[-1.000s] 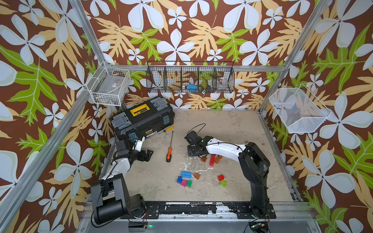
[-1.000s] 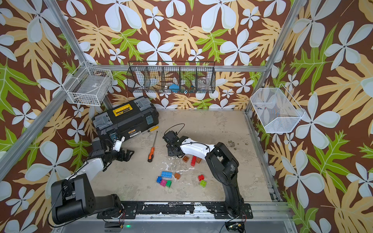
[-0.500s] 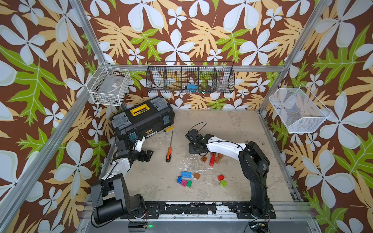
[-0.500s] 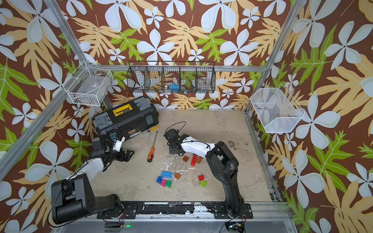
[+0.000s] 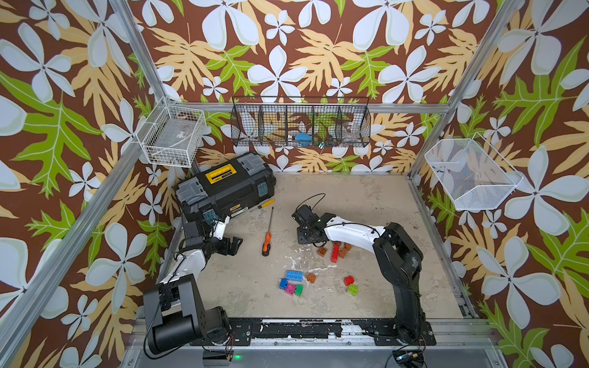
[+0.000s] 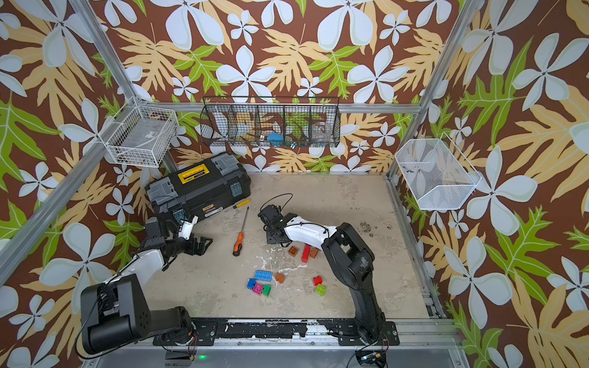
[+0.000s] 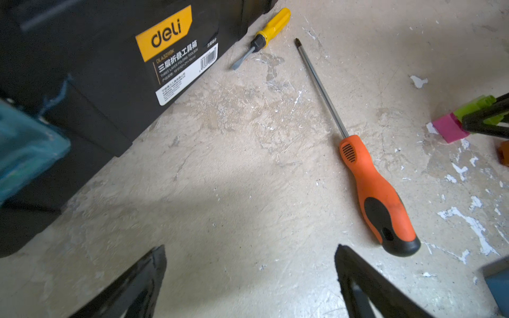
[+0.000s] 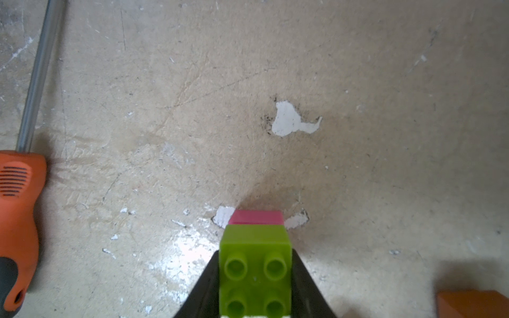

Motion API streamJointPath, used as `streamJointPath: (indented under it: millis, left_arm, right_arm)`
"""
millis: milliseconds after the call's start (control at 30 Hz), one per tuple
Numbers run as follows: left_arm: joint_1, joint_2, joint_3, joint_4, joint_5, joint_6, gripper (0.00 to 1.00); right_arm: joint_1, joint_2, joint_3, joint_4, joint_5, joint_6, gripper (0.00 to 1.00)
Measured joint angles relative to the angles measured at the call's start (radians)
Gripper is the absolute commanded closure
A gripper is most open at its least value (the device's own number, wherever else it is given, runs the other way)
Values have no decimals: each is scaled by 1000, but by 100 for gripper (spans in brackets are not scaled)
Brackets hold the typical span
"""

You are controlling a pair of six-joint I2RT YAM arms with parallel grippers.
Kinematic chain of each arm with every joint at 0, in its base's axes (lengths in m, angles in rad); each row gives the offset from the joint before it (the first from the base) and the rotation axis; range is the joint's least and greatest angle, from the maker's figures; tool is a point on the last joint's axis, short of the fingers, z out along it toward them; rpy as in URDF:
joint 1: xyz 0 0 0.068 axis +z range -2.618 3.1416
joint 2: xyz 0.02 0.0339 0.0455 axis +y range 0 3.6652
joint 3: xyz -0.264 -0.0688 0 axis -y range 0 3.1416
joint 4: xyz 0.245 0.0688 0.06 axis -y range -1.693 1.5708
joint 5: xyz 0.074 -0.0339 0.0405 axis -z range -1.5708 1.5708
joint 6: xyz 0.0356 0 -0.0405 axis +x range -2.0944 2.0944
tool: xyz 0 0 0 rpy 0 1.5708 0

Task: Assemble the letter h with lego
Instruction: Assemble the lego brick with the lego brick.

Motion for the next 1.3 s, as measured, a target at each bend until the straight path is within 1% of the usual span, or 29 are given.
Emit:
streamJointPath:
  millis: [200,367,533,667,800,833,933,1067,1200,1300]
  left_arm:
    - [0,0,0,0,1,4,0]
    - [0,-1,0,0,2,4,0]
    - [0,-3,0,0,3,4,0]
    - [0,-3,0,-2,4,4,0]
    - [0,-4,0,-4,4,4,0]
    - [0,-4,0,-4,4,4,0]
    - [0,-4,0,-4,4,4,0]
    - [0,-5,0,-4,5,7,0]
    - [0,-5,0,-4,7,7,0]
    - [0,-5,0,-4,8,7,0]
  right_arm:
    - [1,14,3,-17,3,0,64]
    - [15,48,30,-25,63,-11,66]
    - [17,64,35,-9,95,-26,64]
    - [18,64,48,-22,101,-31,59]
    - [16,66,78,-100,91,-41,44]
    - [16,60,88,-106,83,-43,41]
    - [14,16,108,-117,61,-51,39]
    - [6,-45,126,-123,38,-52,40]
    - [-14,-71,128,-121,38,-56,48]
    - [-29,-65,119,-118,38,-62,52]
